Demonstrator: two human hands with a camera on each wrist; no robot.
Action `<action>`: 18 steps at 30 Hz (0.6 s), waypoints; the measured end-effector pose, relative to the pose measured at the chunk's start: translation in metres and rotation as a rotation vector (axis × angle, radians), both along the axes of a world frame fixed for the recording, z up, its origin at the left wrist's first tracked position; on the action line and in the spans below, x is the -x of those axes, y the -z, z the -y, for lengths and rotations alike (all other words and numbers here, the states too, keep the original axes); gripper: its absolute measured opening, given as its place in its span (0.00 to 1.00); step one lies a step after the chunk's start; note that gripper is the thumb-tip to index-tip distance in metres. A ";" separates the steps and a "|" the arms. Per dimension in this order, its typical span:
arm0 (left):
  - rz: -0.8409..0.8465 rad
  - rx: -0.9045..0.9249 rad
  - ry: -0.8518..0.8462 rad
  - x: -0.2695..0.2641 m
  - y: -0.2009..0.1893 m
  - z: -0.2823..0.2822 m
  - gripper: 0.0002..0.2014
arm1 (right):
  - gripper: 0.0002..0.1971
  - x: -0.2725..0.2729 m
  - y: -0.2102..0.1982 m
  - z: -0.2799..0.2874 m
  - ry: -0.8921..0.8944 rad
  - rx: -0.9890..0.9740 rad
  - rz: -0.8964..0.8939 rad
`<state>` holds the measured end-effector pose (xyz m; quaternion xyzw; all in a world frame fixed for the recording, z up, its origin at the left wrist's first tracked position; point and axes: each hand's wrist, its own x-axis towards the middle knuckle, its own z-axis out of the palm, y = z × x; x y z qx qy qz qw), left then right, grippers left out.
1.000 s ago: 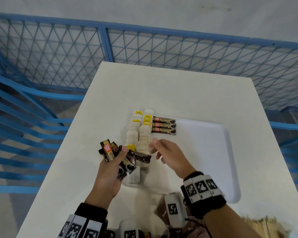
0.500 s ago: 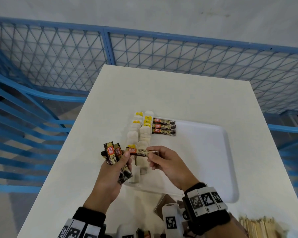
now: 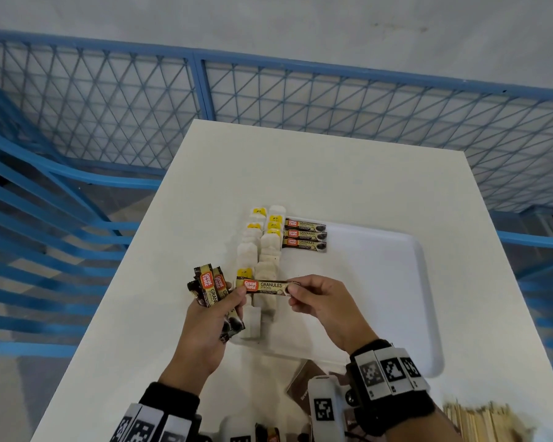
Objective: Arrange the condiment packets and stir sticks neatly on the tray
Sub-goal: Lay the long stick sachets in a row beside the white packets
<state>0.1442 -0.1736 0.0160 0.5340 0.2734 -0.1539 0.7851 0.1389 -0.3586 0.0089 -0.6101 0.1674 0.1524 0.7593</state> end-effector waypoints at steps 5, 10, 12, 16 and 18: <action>-0.076 0.083 -0.039 -0.001 0.001 0.003 0.02 | 0.05 -0.013 0.010 0.019 0.126 0.014 -0.037; -0.133 0.123 -0.083 -0.003 -0.002 0.002 0.02 | 0.02 -0.034 0.024 0.048 0.296 0.124 -0.081; -0.149 0.140 -0.107 -0.003 -0.002 0.001 0.03 | 0.03 -0.043 0.031 0.056 0.321 0.197 -0.101; -0.143 0.136 -0.128 -0.002 -0.003 0.000 0.06 | 0.05 -0.060 0.045 0.062 0.286 0.356 -0.125; -0.124 0.112 -0.109 0.000 -0.004 -0.001 0.07 | 0.07 -0.066 0.050 0.060 0.266 0.431 -0.128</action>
